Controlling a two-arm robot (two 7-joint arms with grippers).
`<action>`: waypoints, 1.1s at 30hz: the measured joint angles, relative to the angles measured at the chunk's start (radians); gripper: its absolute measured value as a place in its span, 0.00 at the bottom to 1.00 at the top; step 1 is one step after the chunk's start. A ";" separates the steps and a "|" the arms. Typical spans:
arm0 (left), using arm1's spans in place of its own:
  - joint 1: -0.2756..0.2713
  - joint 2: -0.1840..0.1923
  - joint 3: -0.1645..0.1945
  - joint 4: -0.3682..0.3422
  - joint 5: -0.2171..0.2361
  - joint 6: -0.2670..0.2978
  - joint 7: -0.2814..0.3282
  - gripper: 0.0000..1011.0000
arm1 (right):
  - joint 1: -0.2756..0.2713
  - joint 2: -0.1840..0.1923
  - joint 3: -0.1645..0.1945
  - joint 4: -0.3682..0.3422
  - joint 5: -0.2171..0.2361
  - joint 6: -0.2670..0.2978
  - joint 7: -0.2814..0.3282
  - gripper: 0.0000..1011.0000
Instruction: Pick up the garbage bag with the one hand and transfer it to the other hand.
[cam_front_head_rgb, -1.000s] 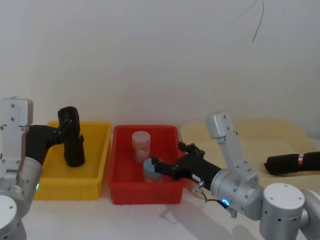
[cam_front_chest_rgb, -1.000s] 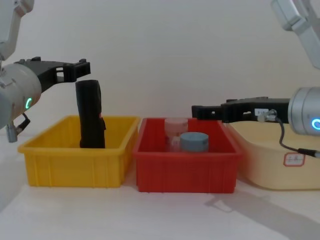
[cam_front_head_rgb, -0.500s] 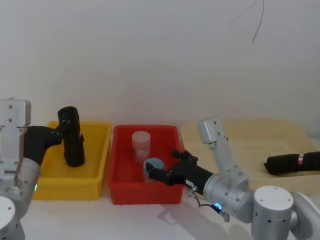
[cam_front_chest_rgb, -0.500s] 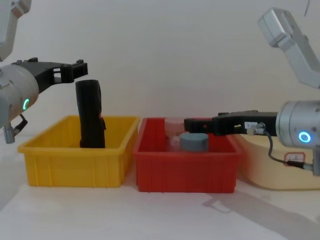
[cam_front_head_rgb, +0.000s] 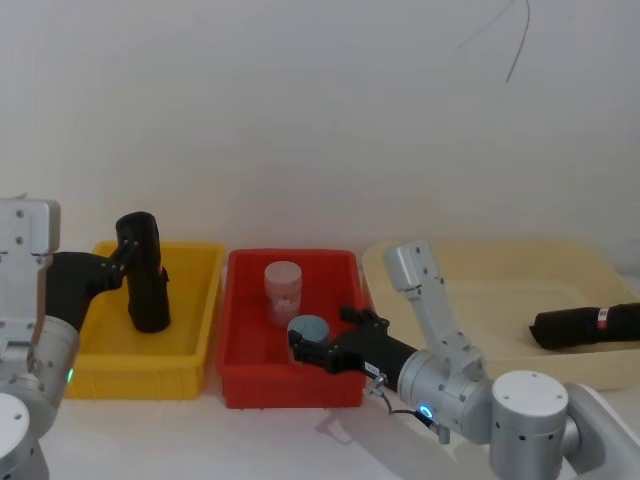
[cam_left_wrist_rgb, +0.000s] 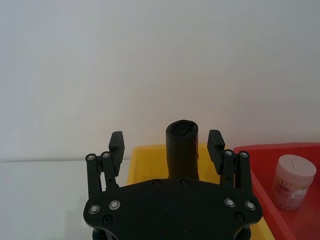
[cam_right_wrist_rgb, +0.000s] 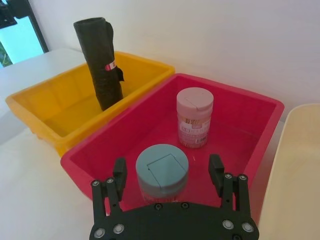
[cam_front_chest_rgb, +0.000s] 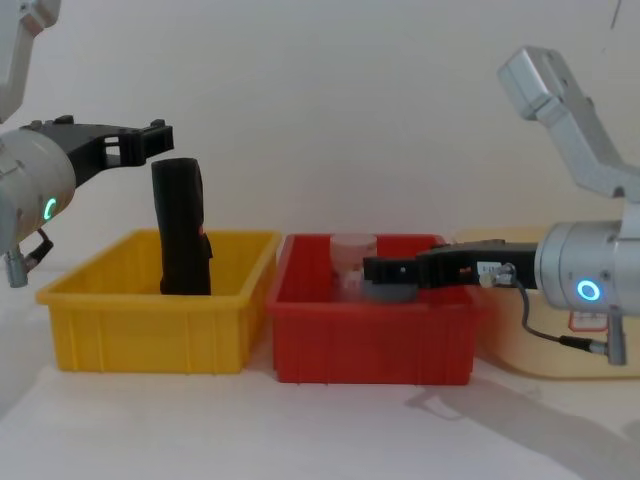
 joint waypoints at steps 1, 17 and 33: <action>0.000 0.000 0.000 0.000 0.000 0.000 0.000 0.99 | 0.000 0.000 0.000 0.000 0.000 0.000 0.000 0.99; 0.000 0.000 0.000 0.000 0.000 0.000 0.000 0.99 | 0.041 -0.016 -0.027 0.071 -0.002 0.004 -0.007 0.96; 0.000 0.000 0.000 0.000 0.000 0.000 0.000 0.99 | 0.054 -0.021 -0.027 0.080 -0.008 0.017 -0.019 0.64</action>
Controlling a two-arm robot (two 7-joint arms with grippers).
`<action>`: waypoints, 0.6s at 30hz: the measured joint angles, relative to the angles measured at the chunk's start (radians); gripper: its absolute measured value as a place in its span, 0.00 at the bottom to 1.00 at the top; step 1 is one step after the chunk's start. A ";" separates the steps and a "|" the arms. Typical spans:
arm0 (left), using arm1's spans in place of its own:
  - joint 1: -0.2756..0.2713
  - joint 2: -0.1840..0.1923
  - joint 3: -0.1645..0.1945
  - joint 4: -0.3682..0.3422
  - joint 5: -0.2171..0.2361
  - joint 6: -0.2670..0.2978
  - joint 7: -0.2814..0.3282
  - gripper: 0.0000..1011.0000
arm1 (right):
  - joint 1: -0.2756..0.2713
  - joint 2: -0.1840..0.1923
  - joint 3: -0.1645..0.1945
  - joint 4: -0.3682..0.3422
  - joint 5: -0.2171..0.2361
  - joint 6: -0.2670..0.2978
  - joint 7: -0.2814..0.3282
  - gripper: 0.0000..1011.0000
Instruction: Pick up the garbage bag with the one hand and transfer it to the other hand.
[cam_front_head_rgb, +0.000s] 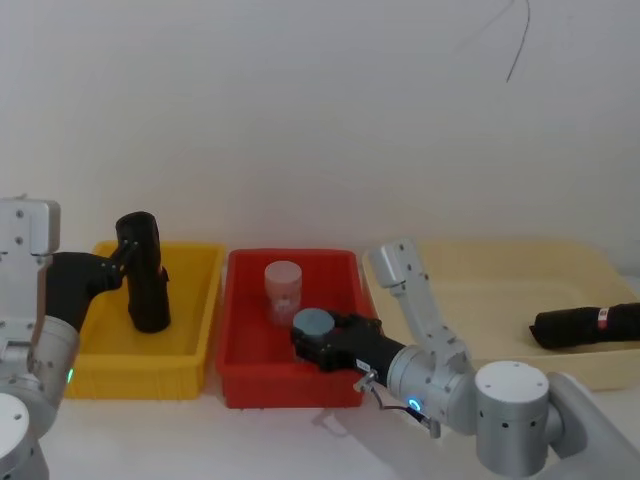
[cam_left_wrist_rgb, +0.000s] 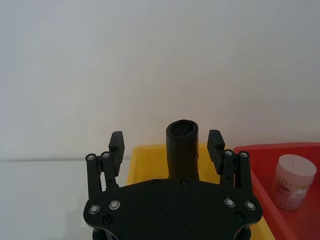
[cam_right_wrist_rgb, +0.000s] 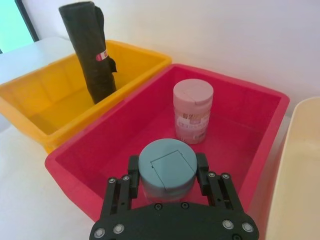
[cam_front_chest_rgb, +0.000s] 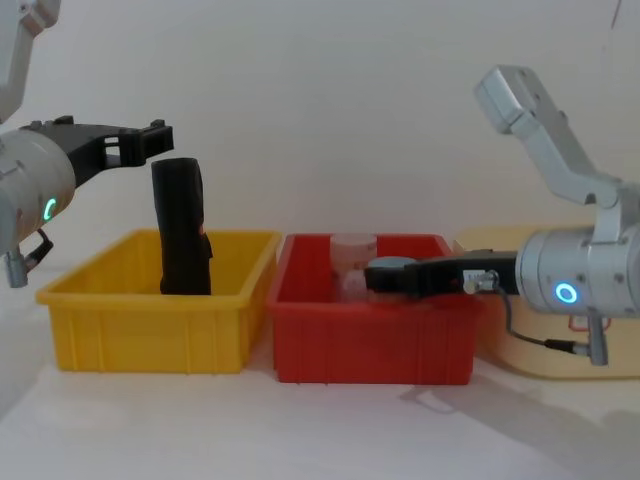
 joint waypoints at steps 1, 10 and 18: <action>0.000 0.000 0.000 0.000 0.000 0.000 0.000 0.99 | 0.000 0.000 0.001 -0.002 0.000 0.000 0.000 0.64; 0.000 0.000 0.000 0.000 0.000 0.000 0.000 0.99 | 0.005 0.007 0.016 -0.050 0.010 0.001 -0.004 0.64; 0.000 0.000 0.000 0.000 0.000 0.000 0.000 0.99 | 0.016 0.020 0.050 -0.121 0.028 -0.008 -0.022 0.64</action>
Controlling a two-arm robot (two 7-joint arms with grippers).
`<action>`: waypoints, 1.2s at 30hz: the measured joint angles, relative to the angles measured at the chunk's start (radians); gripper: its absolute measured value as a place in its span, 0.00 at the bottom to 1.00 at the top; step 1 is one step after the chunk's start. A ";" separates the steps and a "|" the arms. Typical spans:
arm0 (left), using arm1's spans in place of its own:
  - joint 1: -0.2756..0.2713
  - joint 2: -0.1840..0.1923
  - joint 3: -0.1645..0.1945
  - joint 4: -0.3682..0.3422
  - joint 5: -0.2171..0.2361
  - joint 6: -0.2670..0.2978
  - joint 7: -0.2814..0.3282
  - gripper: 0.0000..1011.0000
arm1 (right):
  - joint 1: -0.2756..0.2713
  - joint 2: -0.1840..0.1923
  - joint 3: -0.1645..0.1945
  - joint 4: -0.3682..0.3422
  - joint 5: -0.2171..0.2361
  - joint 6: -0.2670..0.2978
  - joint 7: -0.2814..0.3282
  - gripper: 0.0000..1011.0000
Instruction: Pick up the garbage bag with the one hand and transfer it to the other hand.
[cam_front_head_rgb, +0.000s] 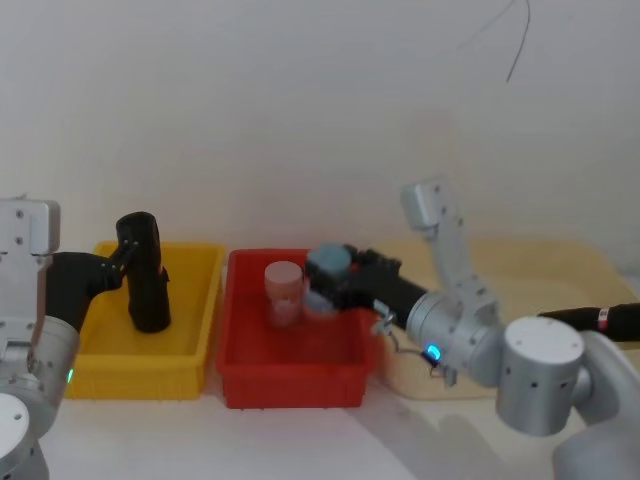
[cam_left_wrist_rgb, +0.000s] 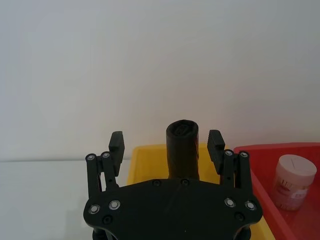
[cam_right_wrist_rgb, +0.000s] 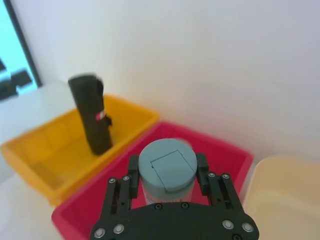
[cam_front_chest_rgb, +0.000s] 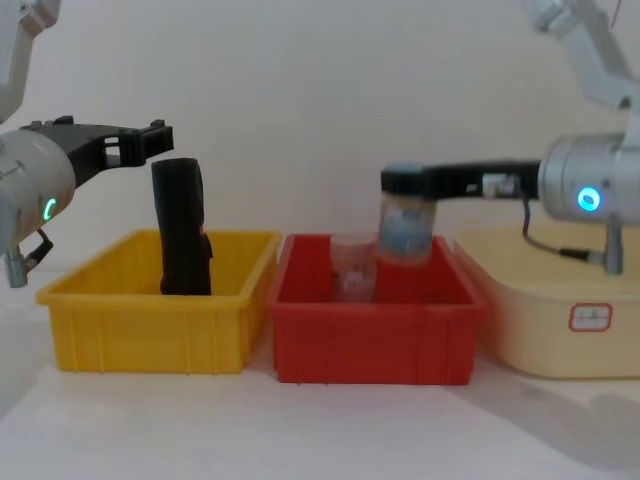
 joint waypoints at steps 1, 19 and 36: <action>0.000 0.000 0.000 0.000 0.000 0.000 0.000 0.99 | 0.001 0.002 0.004 -0.007 0.001 -0.001 -0.003 0.64; 0.000 0.000 0.000 0.000 0.000 0.000 0.000 0.99 | -0.003 0.091 0.130 -0.095 0.002 -0.003 -0.079 0.64; 0.000 0.000 0.000 0.000 0.000 0.000 0.000 0.99 | -0.066 0.143 0.200 -0.086 -0.009 0.006 -0.106 0.95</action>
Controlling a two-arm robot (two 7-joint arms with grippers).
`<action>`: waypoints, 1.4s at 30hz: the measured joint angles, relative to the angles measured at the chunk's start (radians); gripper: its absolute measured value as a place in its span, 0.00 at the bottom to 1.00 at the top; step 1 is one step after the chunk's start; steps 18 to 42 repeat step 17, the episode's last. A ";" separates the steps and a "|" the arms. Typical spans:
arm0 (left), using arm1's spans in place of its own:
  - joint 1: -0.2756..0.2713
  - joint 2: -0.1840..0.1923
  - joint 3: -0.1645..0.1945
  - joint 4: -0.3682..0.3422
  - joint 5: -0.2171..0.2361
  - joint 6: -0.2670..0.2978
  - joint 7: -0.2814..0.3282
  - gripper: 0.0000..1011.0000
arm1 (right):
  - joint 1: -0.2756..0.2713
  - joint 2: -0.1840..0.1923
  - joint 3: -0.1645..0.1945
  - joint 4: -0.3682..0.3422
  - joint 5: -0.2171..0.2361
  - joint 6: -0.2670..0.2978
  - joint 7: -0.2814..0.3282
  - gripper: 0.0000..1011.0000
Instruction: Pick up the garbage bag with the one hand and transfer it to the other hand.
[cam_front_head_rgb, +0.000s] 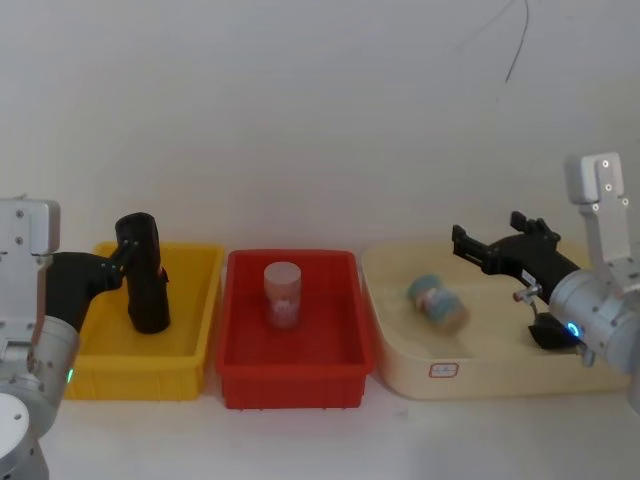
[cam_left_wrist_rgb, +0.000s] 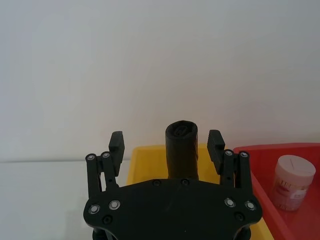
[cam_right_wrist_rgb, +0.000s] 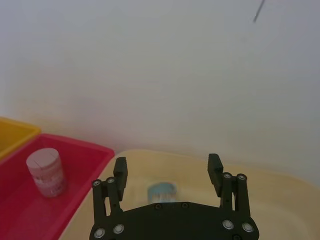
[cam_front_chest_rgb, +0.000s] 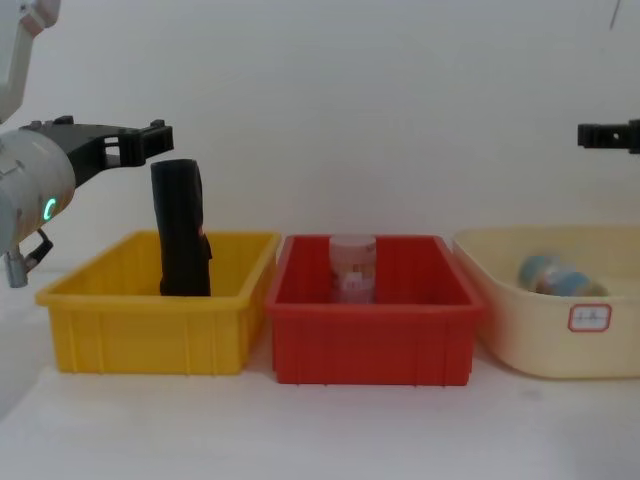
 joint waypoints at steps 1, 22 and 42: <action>0.000 0.000 0.000 0.000 0.000 0.000 0.000 0.99 | -0.003 0.001 0.002 -0.001 0.000 0.000 0.000 0.97; 0.000 0.000 0.000 0.000 0.000 0.000 0.000 0.99 | -0.043 0.003 0.022 -0.031 0.001 -0.013 0.006 0.99; 0.000 0.000 0.000 0.000 0.000 0.000 0.000 0.99 | -0.043 0.003 0.022 -0.031 0.001 -0.013 0.006 0.99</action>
